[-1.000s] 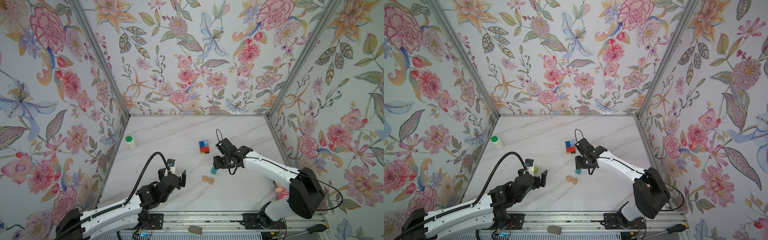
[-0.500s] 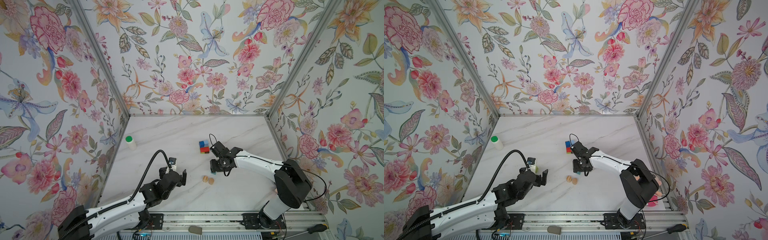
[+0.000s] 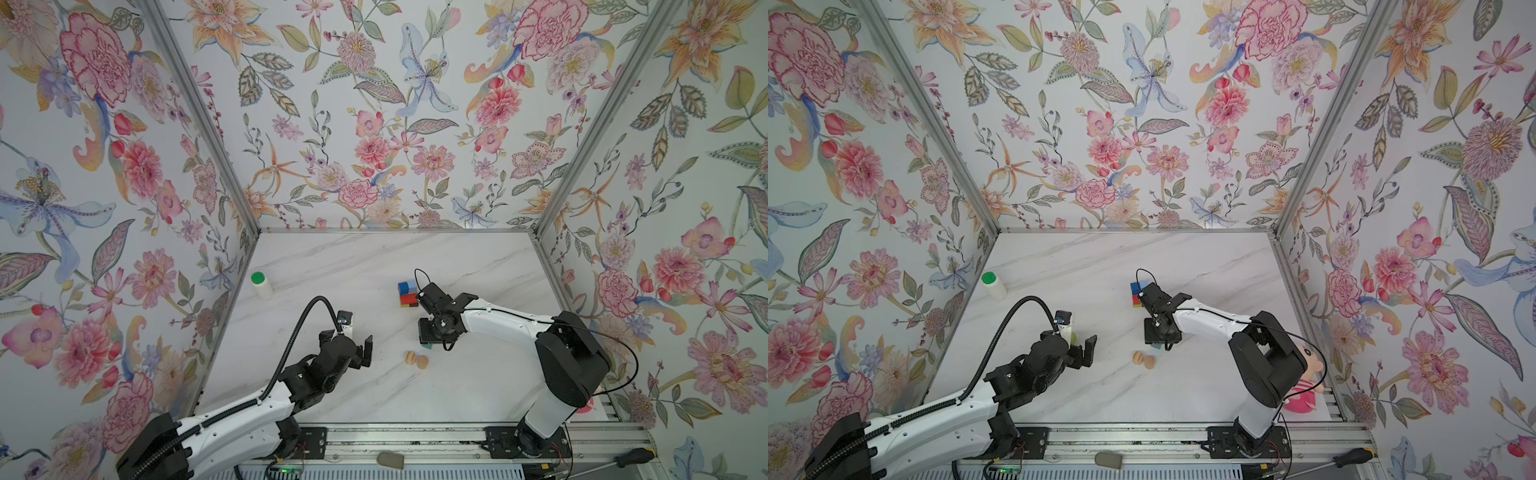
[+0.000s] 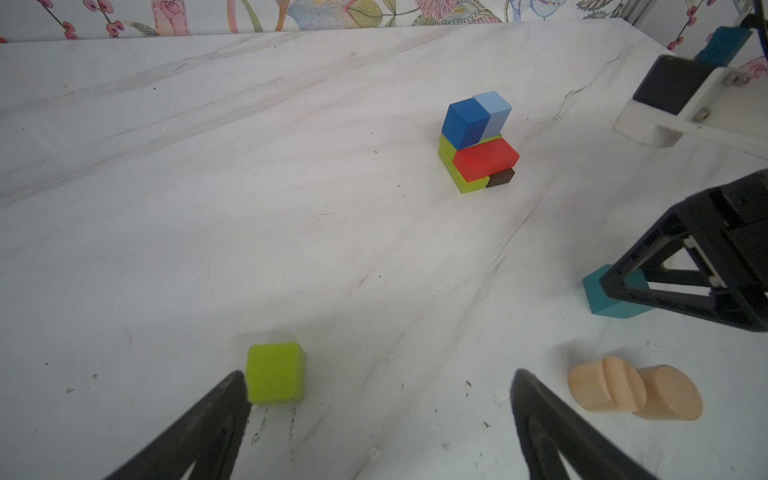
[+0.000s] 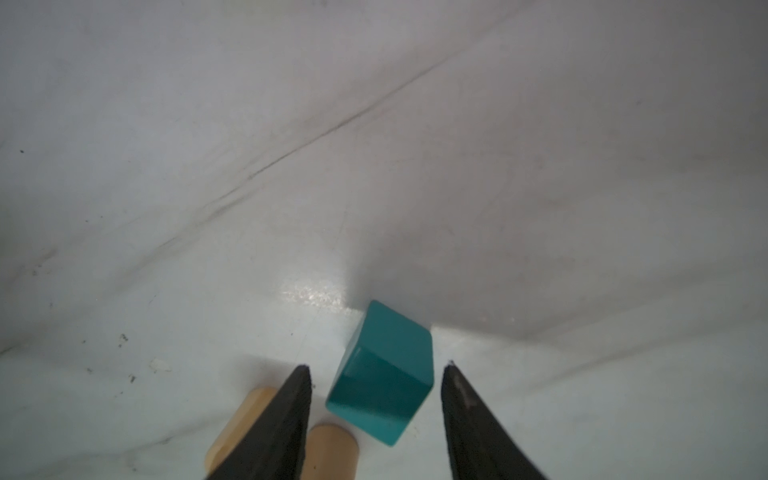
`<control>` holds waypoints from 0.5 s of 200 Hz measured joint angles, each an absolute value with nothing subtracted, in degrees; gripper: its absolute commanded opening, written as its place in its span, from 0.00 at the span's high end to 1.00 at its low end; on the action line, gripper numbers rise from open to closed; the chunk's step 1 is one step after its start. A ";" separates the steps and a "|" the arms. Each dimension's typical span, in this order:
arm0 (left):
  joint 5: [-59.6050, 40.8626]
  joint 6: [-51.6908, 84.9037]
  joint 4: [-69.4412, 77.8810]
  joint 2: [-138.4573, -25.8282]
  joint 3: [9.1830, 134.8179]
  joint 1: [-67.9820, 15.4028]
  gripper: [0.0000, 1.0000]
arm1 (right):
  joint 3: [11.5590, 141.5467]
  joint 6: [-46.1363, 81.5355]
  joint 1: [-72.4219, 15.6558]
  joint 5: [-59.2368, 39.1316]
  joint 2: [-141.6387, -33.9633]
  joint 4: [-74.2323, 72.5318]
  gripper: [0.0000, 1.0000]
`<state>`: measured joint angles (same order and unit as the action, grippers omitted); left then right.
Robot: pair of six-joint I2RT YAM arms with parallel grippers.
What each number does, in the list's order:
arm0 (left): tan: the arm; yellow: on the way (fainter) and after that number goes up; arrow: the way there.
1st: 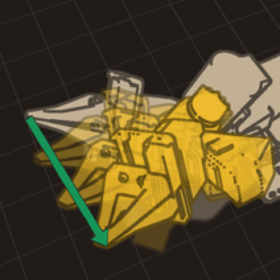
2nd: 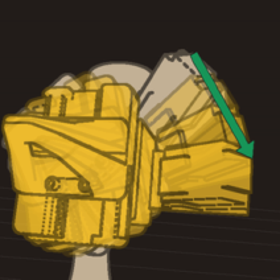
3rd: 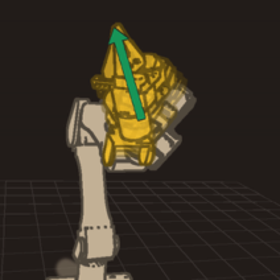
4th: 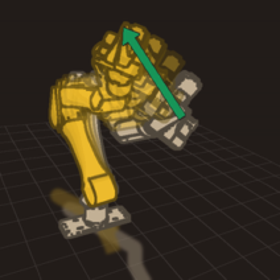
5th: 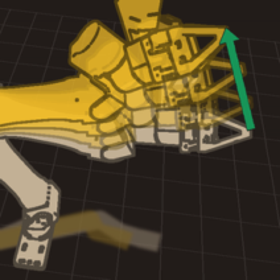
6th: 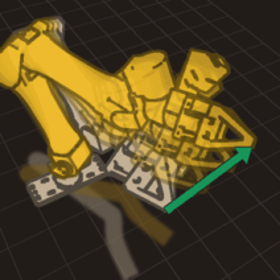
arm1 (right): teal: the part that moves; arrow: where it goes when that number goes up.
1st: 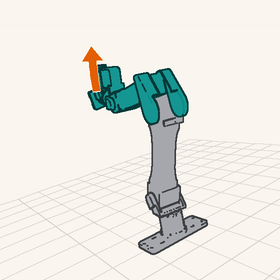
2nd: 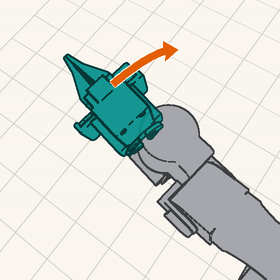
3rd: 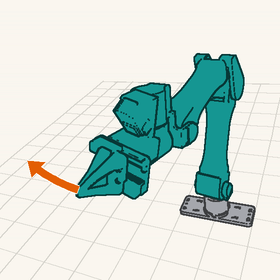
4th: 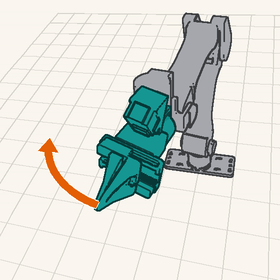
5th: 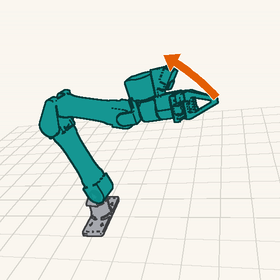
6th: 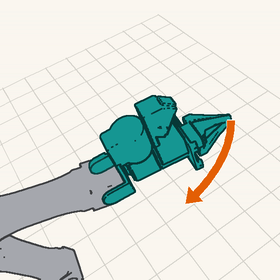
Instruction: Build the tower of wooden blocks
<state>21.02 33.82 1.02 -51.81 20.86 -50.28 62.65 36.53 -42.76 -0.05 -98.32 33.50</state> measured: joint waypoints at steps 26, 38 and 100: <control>20.45 33.56 1.83 -51.81 20.36 -49.78 0.01 | 62.89 37.08 -43.07 -0.19 -98.94 33.45 0.52; 19.99 33.41 1.85 -51.68 19.88 -49.63 0.01 | 63.31 37.19 -43.18 -0.21 -99.29 33.43 0.54; 19.64 33.36 1.83 -49.91 18.72 -48.88 0.01 | 64.86 37.58 -43.44 -0.19 -101.32 33.34 0.57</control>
